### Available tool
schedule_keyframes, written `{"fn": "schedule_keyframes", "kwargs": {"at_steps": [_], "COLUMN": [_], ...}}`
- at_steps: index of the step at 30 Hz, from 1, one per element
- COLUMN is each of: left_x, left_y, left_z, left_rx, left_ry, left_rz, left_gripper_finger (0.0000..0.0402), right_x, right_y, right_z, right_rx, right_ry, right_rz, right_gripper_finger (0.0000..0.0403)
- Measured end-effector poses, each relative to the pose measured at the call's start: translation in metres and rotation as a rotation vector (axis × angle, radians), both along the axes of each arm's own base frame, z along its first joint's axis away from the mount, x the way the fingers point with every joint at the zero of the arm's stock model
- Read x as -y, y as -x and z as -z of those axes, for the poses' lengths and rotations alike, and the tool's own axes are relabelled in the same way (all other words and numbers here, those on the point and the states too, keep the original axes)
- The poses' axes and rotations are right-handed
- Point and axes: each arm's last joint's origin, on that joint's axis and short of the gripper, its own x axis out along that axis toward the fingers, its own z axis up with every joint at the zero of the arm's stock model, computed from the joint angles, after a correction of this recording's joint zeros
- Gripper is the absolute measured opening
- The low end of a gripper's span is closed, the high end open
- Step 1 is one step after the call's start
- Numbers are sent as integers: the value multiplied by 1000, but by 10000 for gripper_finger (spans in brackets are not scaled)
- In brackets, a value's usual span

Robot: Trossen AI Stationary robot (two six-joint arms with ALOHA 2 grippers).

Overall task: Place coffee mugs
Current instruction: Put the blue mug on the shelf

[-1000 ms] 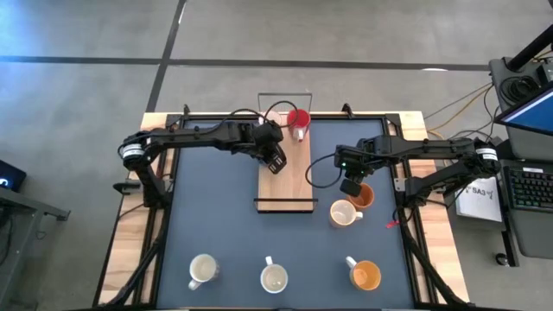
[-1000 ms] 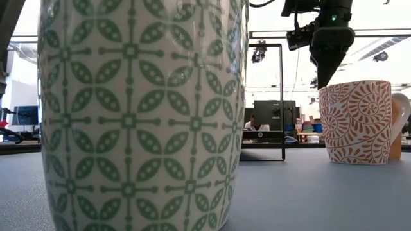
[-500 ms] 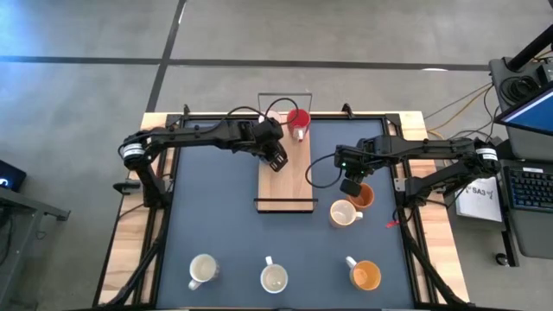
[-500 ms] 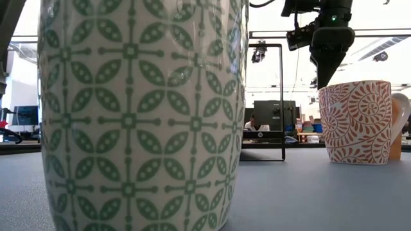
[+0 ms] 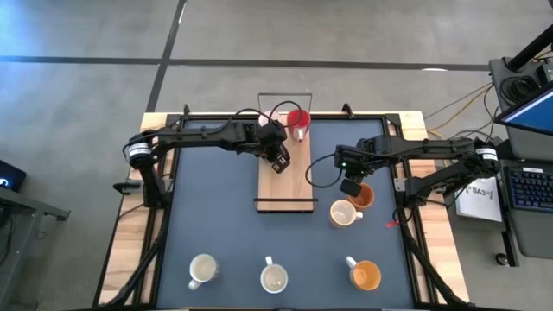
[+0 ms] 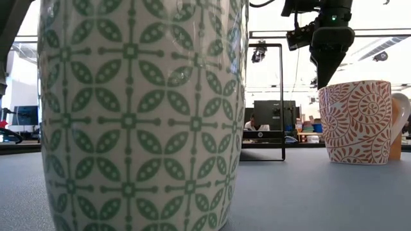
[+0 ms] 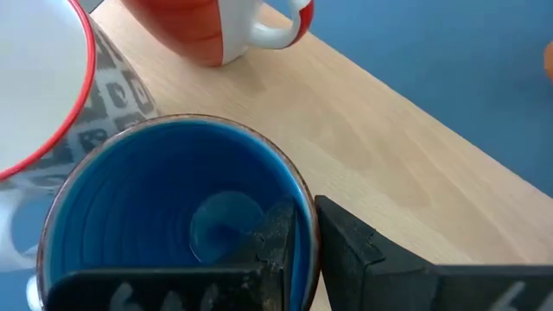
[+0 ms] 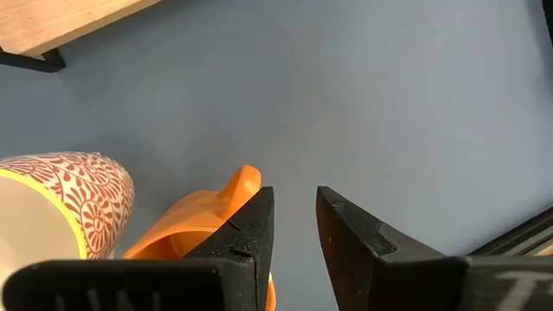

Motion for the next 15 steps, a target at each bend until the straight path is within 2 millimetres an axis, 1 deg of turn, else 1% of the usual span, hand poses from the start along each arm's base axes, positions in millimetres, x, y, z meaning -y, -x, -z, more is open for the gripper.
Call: {"fn": "schedule_keyframes", "kwargs": {"at_steps": [6,11,15], "left_x": [0,0,1], "left_y": [-2,-2,0], "left_z": [-10,-20,-19], "left_rx": [18,17,-6], "left_ry": [-21,-27,-17], "left_rz": [23,37,37], "left_gripper_finger": [27,27,27], "right_x": [0,0,0], "right_y": [0,0,0], "right_z": [0,0,0], "right_rx": [1,1,2], "right_ry": [0,-2,-2], "right_rz": [1,8,11], "right_gripper_finger": [75,79,81]}}
